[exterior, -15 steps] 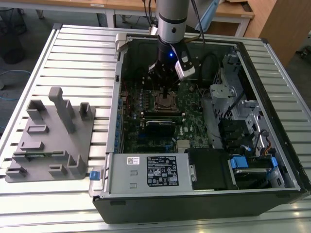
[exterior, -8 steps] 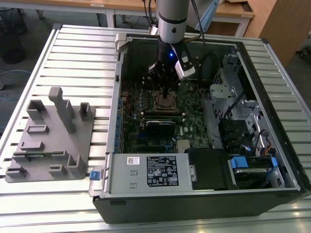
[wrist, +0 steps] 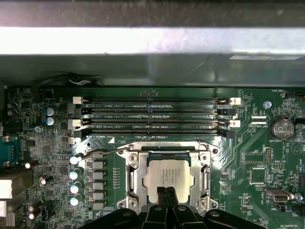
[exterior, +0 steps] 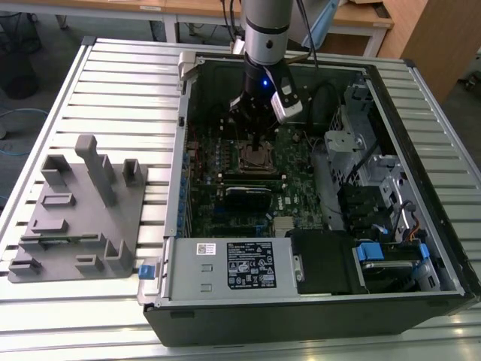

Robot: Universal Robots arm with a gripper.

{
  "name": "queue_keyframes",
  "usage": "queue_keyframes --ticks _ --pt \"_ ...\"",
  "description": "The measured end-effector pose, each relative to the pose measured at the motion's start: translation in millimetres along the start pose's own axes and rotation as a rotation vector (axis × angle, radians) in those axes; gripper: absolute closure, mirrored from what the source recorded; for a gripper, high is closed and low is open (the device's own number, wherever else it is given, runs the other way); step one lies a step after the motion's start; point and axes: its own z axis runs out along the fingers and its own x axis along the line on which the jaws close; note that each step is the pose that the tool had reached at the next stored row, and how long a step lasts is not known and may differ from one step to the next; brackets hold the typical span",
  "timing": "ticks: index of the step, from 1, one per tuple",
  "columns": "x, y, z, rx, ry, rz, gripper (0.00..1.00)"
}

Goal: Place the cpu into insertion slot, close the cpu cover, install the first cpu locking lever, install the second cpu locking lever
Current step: 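Install the first cpu locking lever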

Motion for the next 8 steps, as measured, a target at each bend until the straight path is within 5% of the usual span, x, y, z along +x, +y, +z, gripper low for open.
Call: queue_keyframes --ticks 8 --pt "-0.1 -0.1 -2.8 0.0 0.0 0.0 0.89"
